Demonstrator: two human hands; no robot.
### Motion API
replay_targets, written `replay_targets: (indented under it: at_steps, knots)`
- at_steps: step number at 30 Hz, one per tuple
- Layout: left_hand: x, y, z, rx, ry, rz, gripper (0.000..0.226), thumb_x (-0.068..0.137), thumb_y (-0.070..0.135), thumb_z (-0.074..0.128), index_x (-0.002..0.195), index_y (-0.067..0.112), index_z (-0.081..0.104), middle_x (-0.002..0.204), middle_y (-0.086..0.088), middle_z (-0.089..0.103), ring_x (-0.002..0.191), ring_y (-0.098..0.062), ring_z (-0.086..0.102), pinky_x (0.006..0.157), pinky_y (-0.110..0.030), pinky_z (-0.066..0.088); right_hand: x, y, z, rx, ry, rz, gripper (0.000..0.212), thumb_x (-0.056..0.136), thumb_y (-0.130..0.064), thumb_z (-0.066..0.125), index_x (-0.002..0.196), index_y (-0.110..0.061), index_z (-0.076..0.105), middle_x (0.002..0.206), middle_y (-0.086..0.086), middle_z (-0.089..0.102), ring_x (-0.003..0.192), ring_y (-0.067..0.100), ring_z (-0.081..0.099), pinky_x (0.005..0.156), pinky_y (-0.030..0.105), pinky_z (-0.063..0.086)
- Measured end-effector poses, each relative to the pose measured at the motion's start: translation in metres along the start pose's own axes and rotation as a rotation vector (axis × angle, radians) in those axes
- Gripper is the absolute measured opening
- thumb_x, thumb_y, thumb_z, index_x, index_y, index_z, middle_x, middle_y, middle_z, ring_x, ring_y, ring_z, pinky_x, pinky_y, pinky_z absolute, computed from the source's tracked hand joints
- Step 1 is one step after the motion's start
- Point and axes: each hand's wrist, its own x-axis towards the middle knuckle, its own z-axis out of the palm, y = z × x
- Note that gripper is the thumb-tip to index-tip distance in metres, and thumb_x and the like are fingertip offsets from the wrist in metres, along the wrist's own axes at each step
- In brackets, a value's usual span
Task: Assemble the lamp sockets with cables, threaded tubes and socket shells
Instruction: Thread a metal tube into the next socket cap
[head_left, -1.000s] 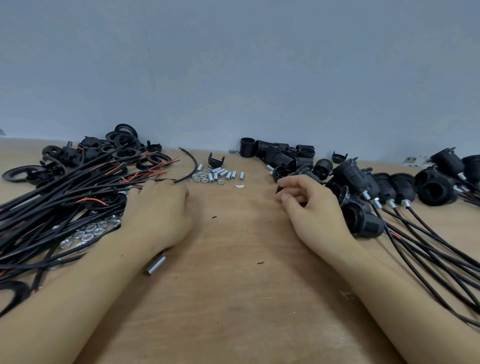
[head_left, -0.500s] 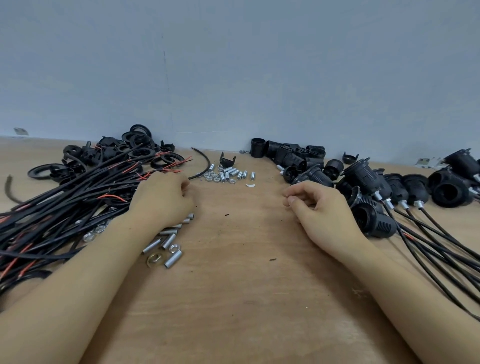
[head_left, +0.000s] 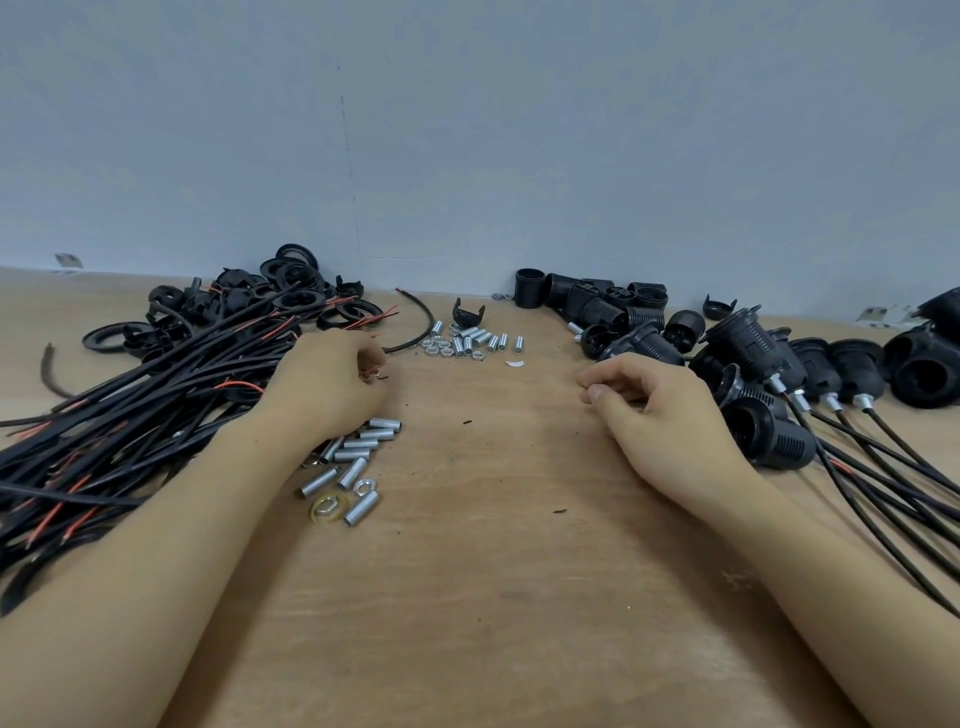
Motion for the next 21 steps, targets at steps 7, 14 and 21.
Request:
replay_targets:
  at_steps: [7, 14, 21]
  knots:
    - [-0.002, 0.005, -0.002, -0.009, 0.018, 0.096, 0.021, 0.086, 0.009, 0.064, 0.099, 0.021, 0.076, 0.082, 0.014, 0.060, 0.082, -0.010, 0.057, 0.078, -0.026, 0.042, 0.002, 0.003, 0.002, -0.021, -0.008, -0.007, 0.016, 0.092, -0.016, 0.064, 0.092, -0.029, 0.072, 0.088, -0.013, 0.071, 0.083, 0.001, 0.062, 0.073, 0.011, 0.045]
    - [-0.019, 0.035, -0.005, -0.296, 0.338, 0.355, 0.023, 0.083, 0.001, 0.068, 0.100, 0.017, 0.072, 0.089, 0.008, 0.069, 0.086, -0.010, 0.063, 0.082, -0.020, 0.048, 0.002, 0.003, 0.001, -0.015, -0.011, -0.023, 0.017, 0.092, -0.014, 0.063, 0.093, -0.028, 0.071, 0.087, -0.014, 0.070, 0.081, -0.003, 0.060, 0.069, 0.004, 0.042]
    - [-0.035, 0.055, 0.010, -0.413, 0.186, 0.431, 0.023, 0.080, -0.005, 0.072, 0.091, 0.015, 0.072, 0.086, 0.008, 0.068, 0.079, 0.005, 0.062, 0.077, -0.005, 0.046, -0.004, -0.003, 0.004, -0.022, -0.066, -0.106, 0.015, 0.094, -0.013, 0.062, 0.103, -0.021, 0.071, 0.085, -0.010, 0.067, 0.062, -0.008, 0.055, 0.063, 0.004, 0.040]
